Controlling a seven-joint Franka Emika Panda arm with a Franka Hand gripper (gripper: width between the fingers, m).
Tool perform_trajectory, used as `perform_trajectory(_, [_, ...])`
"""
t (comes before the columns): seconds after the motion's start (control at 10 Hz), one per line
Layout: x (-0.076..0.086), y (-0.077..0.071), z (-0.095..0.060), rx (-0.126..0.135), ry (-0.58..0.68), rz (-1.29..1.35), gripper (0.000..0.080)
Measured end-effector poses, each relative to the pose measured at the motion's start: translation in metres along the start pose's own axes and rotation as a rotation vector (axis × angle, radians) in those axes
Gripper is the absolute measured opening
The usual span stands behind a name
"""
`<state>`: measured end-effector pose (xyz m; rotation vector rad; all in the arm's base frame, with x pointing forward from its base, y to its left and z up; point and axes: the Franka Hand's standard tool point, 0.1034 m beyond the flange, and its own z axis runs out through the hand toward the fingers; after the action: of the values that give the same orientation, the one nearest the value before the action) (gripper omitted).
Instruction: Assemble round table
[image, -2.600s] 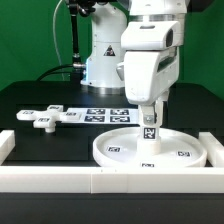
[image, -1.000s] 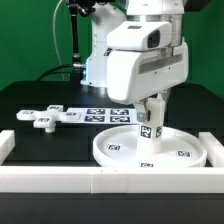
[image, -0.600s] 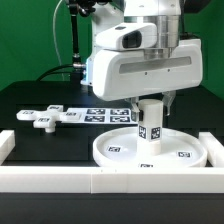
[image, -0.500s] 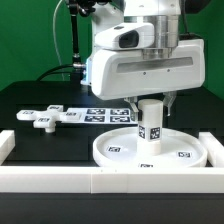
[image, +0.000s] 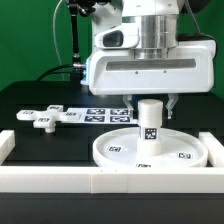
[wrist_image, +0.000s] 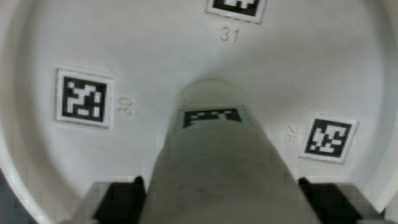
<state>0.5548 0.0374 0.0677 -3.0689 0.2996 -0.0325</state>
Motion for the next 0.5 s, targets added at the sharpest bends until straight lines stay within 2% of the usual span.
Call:
perform_trajectory(0.1, [0.0011, 0.0001, -0.0002, 0.003, 0.001, 0.052, 0.0407])
perform_trajectory(0.5, [0.0029, -0.0005, -0.0009, 0.044, -0.012, 0.522, 0.0407])
